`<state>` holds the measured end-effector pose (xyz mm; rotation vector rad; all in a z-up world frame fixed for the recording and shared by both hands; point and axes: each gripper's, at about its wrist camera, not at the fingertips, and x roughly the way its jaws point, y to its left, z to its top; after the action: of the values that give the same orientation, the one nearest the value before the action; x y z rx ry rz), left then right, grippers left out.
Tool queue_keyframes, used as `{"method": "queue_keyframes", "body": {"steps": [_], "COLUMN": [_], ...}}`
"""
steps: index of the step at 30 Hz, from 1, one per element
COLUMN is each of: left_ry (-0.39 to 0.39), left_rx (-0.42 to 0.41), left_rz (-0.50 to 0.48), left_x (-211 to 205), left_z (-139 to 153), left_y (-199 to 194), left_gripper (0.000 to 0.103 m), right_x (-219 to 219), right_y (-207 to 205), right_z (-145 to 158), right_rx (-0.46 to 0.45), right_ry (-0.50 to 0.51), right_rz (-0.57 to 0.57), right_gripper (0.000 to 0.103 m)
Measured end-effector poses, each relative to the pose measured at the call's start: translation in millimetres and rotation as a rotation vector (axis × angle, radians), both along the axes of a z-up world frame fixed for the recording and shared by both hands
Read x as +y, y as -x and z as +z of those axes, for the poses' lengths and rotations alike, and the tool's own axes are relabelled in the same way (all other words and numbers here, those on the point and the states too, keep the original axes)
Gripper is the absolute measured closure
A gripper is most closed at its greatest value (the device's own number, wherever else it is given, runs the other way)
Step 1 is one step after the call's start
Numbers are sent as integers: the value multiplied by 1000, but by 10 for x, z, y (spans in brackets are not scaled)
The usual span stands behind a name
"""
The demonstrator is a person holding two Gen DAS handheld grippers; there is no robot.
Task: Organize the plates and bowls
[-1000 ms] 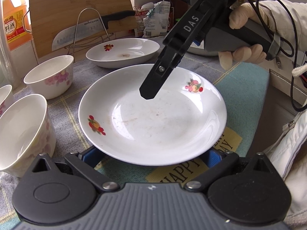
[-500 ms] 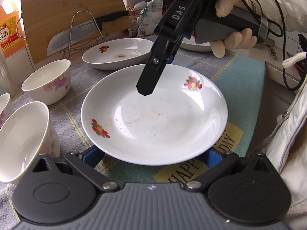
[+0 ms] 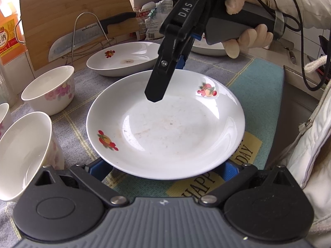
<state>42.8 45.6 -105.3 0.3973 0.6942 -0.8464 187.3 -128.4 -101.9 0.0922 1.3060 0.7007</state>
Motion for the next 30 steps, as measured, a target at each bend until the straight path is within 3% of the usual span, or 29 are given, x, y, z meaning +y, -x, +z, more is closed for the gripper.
{"method": "queue_keyframes", "body": {"steps": [30], "left_ry": [-4], "left_rx": [24], "left_rz": [5], "left_x": [-155], "left_z": [197], "left_y": [-12], "left_gripper": [2], "right_x": [-147], "right_y": [94], "right_z": [131], "right_rx": [-23], "right_ry": [-10], "right_rz": [-10], "right_gripper": [0]}}
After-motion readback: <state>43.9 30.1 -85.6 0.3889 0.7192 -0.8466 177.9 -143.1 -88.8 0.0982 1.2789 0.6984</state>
